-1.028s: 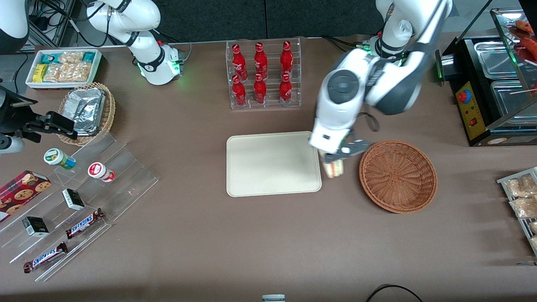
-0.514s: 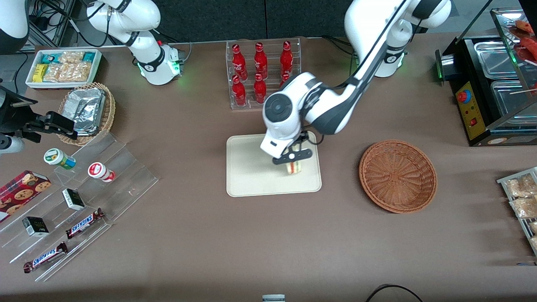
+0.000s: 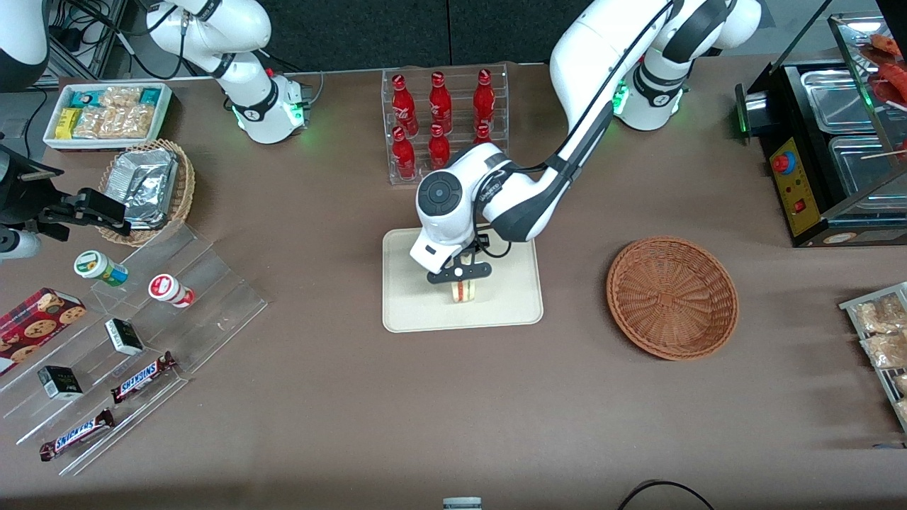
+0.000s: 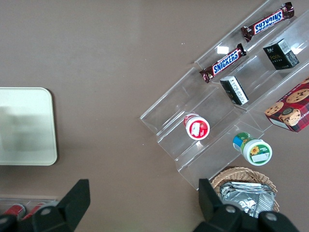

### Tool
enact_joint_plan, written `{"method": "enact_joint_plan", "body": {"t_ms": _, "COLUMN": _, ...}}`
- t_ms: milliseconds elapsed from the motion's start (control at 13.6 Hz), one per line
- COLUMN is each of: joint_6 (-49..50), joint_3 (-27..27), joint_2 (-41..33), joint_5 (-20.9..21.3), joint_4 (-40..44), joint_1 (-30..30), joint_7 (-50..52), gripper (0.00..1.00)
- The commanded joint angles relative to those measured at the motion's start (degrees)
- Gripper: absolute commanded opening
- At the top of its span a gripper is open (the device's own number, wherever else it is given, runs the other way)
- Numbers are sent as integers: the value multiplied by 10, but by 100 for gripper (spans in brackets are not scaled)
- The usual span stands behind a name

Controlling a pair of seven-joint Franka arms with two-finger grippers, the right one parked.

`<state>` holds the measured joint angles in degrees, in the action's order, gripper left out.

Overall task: Place sandwich from basket to tray
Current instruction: 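Carry the held sandwich over the cream tray and lower it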

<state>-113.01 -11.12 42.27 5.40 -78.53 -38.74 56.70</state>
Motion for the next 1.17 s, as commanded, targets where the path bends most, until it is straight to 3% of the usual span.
{"method": "enact_joint_plan", "body": {"t_ms": 0, "joint_6": 2, "joint_3": 8, "joint_2": 16, "joint_5": 8, "joint_4": 17, "joint_1": -7, "joint_7": -4, "gripper": 10}}
{"method": "enact_joint_plan", "body": {"t_ms": 587, "joint_6": -27, "joint_3": 8, "joint_2": 45, "joint_5": 23, "joint_4": 19, "joint_1": -25, "joint_7": -2, "gripper": 14}}
{"method": "enact_joint_plan", "body": {"t_ms": 661, "joint_6": -27, "joint_3": 8, "joint_2": 45, "joint_5": 23, "joint_4": 18, "joint_1": -26, "joint_7": -2, "gripper": 30}}
{"method": "enact_joint_plan", "body": {"t_ms": 734, "joint_6": -27, "joint_3": 9, "joint_2": 48, "joint_5": 24, "joint_4": 17, "joint_1": -26, "joint_7": -4, "gripper": 78}}
{"method": "enact_joint_plan", "body": {"t_ms": 807, "joint_6": -27, "joint_3": 9, "joint_2": 49, "joint_5": 31, "joint_4": 17, "joint_1": -27, "joint_7": -3, "gripper": 100}}
{"method": "enact_joint_plan", "body": {"t_ms": 1101, "joint_6": -6, "joint_3": 13, "joint_2": 4, "joint_5": 32, "joint_4": 22, "joint_1": -20, "joint_7": 8, "gripper": 100}}
